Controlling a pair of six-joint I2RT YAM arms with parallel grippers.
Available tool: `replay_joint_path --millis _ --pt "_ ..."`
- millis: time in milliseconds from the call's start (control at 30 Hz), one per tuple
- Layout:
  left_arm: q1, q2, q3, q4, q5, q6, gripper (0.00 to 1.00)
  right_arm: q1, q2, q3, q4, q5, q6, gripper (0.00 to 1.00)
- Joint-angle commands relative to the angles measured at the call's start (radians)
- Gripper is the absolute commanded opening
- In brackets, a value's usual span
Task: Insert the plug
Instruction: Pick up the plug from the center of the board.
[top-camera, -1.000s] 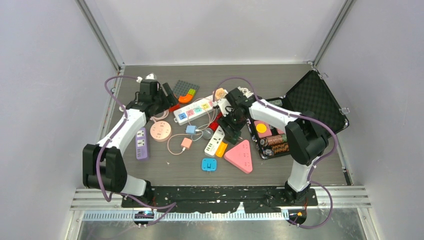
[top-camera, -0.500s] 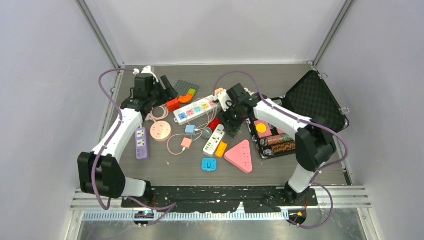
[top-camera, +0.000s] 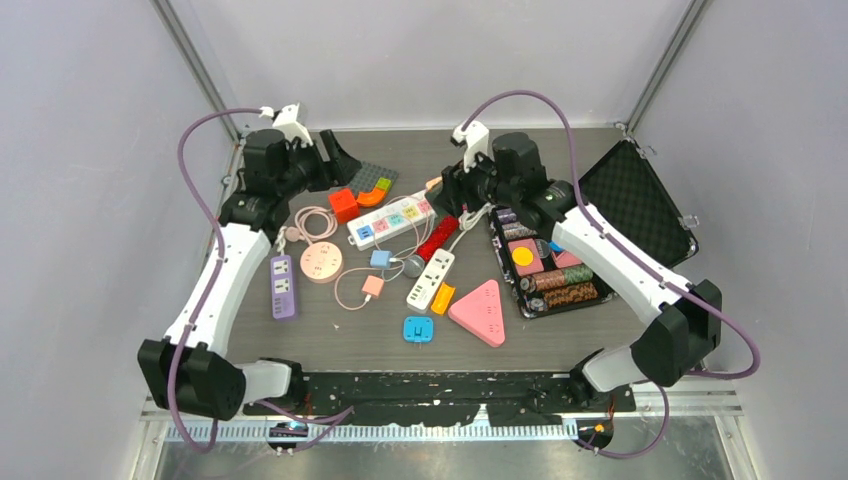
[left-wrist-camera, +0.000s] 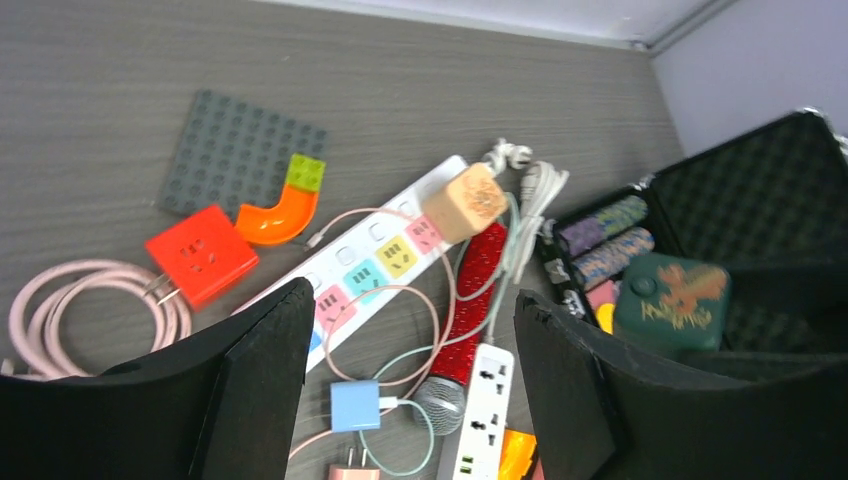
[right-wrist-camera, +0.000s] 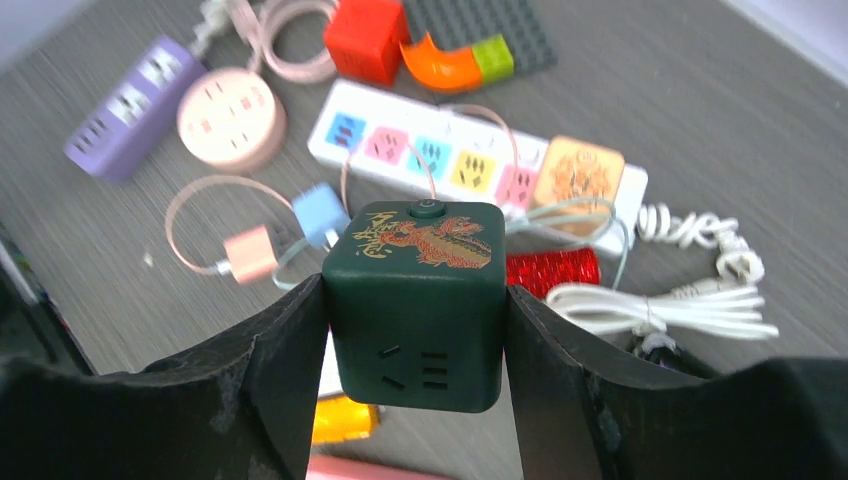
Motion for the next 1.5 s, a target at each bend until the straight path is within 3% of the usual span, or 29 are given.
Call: replay_joint_path --millis 0,167,367,567,633,933,1067,1467 --pt "-0.002 -0.079 0.051 0.087 0.171 0.069 0.73 -0.010 -0.069 -0.007 0.268 -0.095 0.154 0.18" --pt "-0.002 -0.129 0.051 0.135 0.244 0.039 0.74 -0.011 -0.107 -0.048 0.481 -0.135 0.311 0.18" --pt "-0.002 -0.181 0.027 0.270 0.291 -0.111 0.74 -0.012 -0.100 -0.008 0.665 -0.133 0.512 0.19" --pt "-0.012 -0.182 0.067 0.327 0.343 -0.262 0.73 -0.013 -0.070 0.103 0.635 -0.088 0.674 0.20" --pt "-0.020 -0.184 0.052 0.426 0.364 -0.320 0.74 -0.013 -0.062 0.114 0.656 -0.083 0.743 0.19" --pt "-0.064 -0.166 0.020 0.662 0.462 -0.463 0.84 -0.014 -0.014 0.183 0.800 -0.144 0.977 0.18" --pt "-0.107 -0.143 0.035 0.680 0.459 -0.460 0.96 -0.013 -0.004 0.205 0.847 -0.187 1.029 0.18" --pt "-0.131 -0.076 0.077 0.724 0.376 -0.612 0.98 -0.014 0.023 0.204 0.973 -0.242 1.139 0.16"
